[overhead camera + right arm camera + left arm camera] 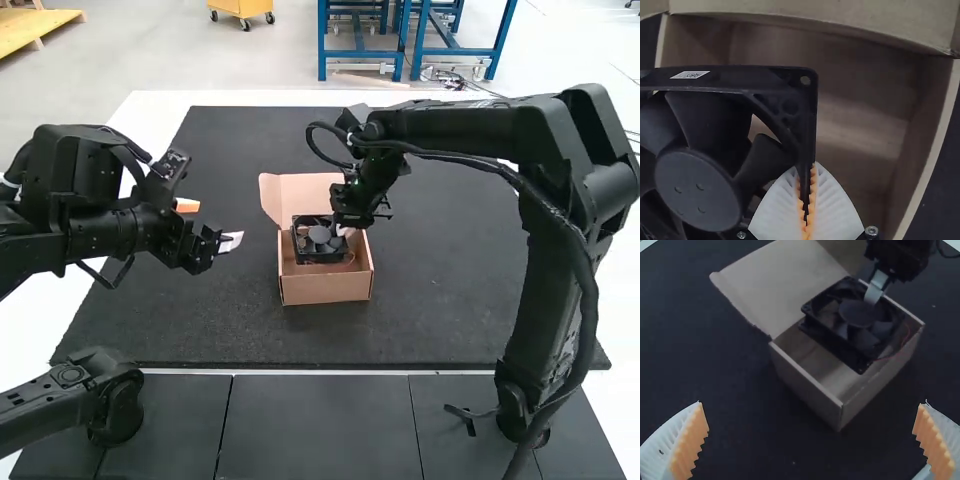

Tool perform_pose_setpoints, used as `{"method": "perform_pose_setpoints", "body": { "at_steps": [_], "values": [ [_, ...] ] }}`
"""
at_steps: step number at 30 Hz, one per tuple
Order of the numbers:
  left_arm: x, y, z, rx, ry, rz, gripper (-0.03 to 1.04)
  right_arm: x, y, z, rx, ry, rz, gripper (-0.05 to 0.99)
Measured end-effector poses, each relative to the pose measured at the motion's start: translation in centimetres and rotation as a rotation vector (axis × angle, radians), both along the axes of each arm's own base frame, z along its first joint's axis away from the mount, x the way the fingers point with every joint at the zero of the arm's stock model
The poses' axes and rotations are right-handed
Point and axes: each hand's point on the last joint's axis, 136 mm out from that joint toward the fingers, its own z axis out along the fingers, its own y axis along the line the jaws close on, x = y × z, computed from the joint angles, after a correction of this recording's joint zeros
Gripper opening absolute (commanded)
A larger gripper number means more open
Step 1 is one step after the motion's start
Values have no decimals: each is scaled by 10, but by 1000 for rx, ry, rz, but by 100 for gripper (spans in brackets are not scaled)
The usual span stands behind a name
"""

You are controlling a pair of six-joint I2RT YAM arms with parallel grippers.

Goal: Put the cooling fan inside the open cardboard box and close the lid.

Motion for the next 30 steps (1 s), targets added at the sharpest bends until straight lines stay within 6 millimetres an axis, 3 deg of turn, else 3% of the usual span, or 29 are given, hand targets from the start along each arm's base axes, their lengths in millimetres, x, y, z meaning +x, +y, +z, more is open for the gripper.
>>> {"method": "perform_pose_setpoints", "body": {
  "at_steps": [6,30],
  "values": [
    [0,0,0,-1,-2,0,97,10,-4,-9,-14,16,-41,-2],
    [3,-2,-2,-5,-8,0,97,6,-5,-56,-79,110,-25,-2]
  ]
}}
